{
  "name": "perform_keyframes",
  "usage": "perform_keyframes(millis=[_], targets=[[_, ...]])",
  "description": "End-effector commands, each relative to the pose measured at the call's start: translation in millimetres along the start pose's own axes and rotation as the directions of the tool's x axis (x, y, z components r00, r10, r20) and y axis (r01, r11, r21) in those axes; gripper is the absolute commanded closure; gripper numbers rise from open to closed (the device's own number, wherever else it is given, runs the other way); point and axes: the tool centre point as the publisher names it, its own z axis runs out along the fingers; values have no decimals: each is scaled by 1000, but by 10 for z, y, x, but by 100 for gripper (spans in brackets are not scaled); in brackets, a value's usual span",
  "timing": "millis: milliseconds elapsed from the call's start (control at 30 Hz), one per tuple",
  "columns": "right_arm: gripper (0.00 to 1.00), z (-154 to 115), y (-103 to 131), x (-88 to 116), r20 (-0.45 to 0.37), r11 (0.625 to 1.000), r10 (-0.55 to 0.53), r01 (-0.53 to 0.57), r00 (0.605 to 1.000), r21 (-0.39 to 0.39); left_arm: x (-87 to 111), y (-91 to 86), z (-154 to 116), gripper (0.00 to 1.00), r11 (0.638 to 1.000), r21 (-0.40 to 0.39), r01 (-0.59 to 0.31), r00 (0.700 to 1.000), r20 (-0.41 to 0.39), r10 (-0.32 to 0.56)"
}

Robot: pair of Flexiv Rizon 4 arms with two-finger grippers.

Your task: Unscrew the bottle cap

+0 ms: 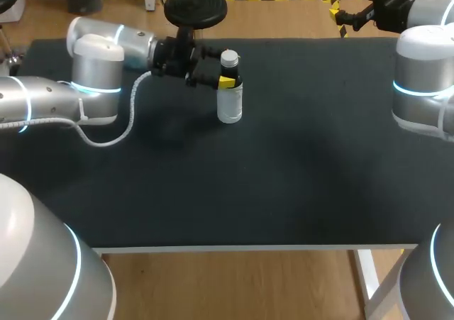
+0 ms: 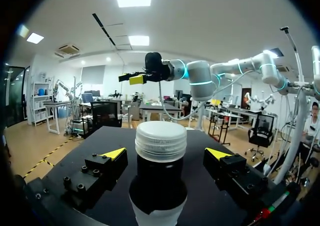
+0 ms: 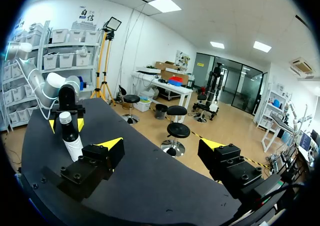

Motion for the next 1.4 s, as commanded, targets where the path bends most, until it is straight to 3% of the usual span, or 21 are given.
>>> perform_keyframes(millis=[33,500,533,567,633,667,700,1400], targets=[[0,-1,-1,-7,-2,1000,0,0,1000,0,-26,5,-1,0,1000,-1,0,1000,-10,-1],[0,-1,-1,-7,-2,1000,0,0,1000,0,-30,31,-21,0,1000,-3,1,1000,-14,-1],[0,-1,-1,-7,-2,1000,0,0,1000,0,-31,35,-19,33,1000,-3,3,1000,-13,-3],[0,-1,-1,-7,-2,1000,0,0,1000,0,-31,35,-19,53,1000,-3,4,1000,-13,-4],[0,-1,-1,-7,-2,1000,0,0,1000,0,-31,36,-19,56,1000,-2,3,1000,-13,-3],[0,-1,-1,-7,-2,1000,0,0,1000,0,-32,37,-19,81,1000,-3,3,1000,-13,-3],[0,-1,-1,-7,-2,1000,0,0,1000,0,-32,36,-19,100,1000,-3,2,1000,-13,-2],[0,-1,-1,-7,-2,1000,0,0,1000,0,-25,46,-38,100,1000,2,-20,999,-31,20]])
